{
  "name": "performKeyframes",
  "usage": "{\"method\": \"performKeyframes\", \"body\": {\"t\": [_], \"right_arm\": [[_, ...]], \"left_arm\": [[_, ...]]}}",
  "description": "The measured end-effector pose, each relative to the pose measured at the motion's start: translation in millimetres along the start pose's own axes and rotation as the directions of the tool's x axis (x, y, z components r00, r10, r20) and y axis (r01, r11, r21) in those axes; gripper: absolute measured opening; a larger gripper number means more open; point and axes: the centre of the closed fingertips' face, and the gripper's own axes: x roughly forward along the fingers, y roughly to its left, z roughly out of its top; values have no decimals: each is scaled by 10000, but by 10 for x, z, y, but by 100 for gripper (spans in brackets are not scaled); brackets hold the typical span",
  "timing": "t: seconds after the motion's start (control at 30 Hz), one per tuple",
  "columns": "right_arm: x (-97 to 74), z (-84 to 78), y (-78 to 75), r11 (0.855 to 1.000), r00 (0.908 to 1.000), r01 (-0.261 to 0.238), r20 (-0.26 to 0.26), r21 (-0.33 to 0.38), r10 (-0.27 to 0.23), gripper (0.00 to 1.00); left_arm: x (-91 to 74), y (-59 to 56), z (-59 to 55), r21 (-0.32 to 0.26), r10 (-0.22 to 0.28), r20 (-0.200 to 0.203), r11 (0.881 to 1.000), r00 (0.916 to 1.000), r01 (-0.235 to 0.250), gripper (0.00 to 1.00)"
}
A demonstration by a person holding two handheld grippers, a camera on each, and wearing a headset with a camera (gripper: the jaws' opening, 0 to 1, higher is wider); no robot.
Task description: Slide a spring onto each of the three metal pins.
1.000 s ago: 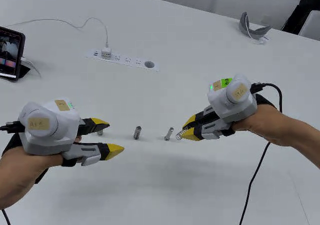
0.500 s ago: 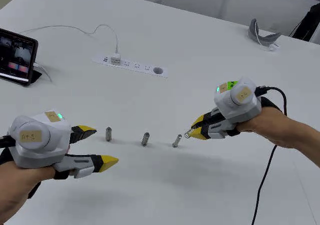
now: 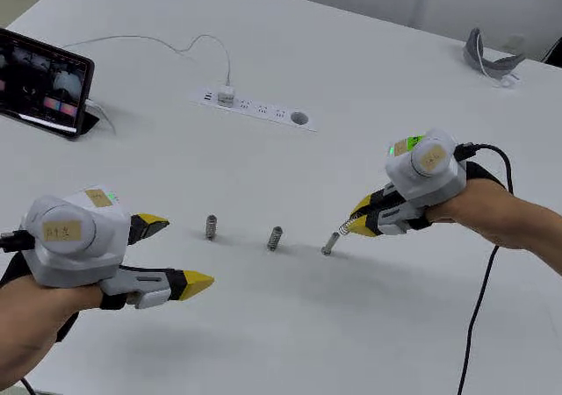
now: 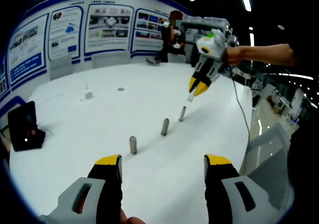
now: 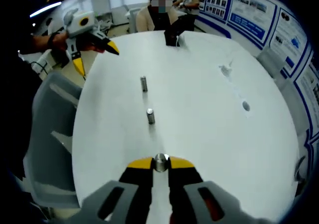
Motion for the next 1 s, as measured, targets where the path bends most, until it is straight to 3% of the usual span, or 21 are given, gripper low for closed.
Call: {"method": "performKeyframes", "body": {"t": [0.2, 0.53, 1.0], "right_arm": [[118, -30, -47, 9999, 9999, -78, -134, -90, 77, 13], [243, -48, -18, 9994, 9989, -206, -417, -266, 194, 13], [220, -35, -2, 9992, 9985, -237, -492, -325, 221, 13]], "left_arm": [[-77, 39, -88, -193, 155, -115, 9997, 9998, -157, 69], [-136, 44, -122, -389, 276, -103, 9989, 9996, -280, 69], [-131, 51, -110, -444, 262, -43, 9987, 9996, -264, 68]]}}
